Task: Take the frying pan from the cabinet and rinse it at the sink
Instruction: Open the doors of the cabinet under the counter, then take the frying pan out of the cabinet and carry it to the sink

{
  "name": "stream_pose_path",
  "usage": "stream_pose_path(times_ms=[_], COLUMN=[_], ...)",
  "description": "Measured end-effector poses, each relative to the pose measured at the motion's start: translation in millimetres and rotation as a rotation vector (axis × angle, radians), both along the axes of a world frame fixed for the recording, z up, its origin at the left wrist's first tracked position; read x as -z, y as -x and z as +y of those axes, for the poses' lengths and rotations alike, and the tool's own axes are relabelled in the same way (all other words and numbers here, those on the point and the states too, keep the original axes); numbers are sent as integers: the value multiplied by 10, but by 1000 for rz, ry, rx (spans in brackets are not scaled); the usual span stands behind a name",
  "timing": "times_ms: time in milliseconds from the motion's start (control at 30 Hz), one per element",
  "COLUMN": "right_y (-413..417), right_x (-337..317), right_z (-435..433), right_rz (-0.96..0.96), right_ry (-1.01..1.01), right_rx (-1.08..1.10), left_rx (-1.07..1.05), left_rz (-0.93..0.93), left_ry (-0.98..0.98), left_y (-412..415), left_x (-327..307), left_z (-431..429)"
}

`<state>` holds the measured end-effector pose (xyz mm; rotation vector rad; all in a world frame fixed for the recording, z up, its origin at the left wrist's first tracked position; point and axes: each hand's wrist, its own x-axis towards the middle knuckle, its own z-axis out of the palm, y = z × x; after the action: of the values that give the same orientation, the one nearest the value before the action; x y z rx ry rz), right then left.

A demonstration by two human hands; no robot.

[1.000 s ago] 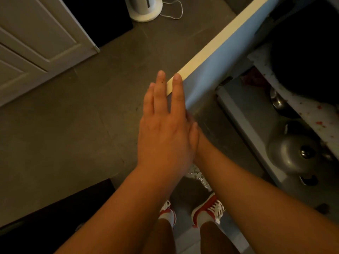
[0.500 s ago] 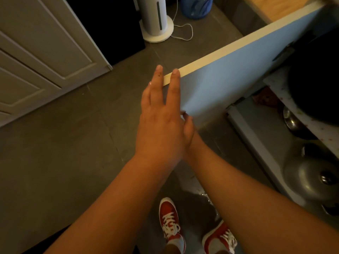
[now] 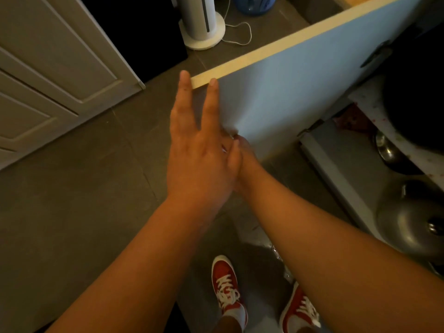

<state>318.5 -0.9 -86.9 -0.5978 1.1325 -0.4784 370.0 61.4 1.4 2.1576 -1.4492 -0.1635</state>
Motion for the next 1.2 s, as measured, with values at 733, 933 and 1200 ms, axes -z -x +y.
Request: stream_pose_path(times_ms=[733,933,1200], right_y=[3717,4580,5054], right_x=[-149,-205,-56], right_z=[172,-17,-15], right_rz=[1125,1485,1423], right_ry=[710,780,462], right_rx=[-193,-264,-275], left_rx=[180,332,251], left_rz=[807,840,961], left_ry=[-533,-593,-623], left_y=[2762,3530,4085], left_x=[1209,1188,1338], left_z=[-185,-487,-1001])
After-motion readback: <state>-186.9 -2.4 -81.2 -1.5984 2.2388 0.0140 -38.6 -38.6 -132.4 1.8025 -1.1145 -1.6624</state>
